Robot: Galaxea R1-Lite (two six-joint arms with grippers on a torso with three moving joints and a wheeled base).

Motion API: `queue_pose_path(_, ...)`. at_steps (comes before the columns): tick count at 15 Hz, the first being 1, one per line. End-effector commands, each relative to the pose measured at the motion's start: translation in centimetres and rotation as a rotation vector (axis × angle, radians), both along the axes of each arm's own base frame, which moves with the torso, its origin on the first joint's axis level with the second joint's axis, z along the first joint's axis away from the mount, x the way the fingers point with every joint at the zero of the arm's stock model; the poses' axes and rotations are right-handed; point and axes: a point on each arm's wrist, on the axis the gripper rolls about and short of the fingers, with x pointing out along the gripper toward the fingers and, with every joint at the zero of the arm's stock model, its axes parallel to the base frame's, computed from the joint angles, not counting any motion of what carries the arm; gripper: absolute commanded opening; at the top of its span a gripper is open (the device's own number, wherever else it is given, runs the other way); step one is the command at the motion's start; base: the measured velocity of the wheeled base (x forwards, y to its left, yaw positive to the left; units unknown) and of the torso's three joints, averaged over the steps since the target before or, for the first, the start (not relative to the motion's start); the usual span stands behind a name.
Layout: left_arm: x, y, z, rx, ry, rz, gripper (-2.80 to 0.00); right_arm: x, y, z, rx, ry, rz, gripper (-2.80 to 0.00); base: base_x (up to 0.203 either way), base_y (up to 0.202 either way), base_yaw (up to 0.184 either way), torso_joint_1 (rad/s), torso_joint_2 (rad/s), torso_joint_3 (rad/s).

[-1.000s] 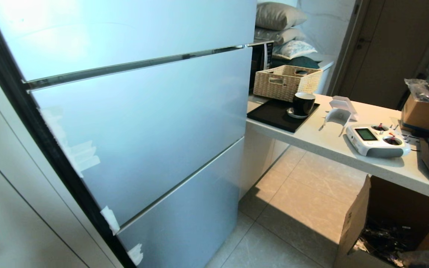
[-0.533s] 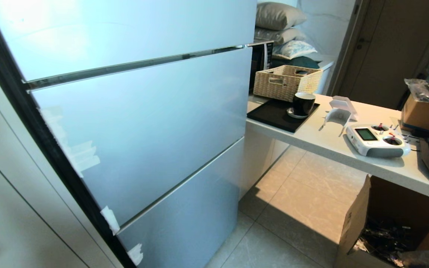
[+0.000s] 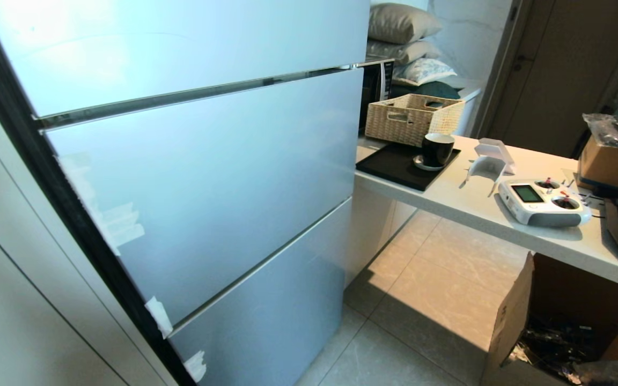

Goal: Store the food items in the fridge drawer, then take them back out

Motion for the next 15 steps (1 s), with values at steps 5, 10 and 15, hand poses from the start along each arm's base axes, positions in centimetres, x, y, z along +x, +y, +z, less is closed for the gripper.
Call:
queue_pose_path(5,10.9,0.1,4.1,-0.185,0.154,0.077,-2.80,0.0,0.0,0.0,0.000,0.000,0.000,-2.80,0.000,0.000,0.000,0.000,0.00,0.000)
queue_pose_path(10,16.5,0.2,4.4,-0.219,0.144,0.106,-2.80,0.0,0.0,0.0,0.000,0.001,0.000,-2.80,0.000,0.000,0.000,0.000,0.00,0.000)
queue_pose_path(15,18.8,0.3,6.0,-0.262,0.028,0.124,-2.80,0.0,0.0,0.0,0.000,0.001,0.000,-2.80,0.000,0.000,0.000,0.000,0.00,0.000)
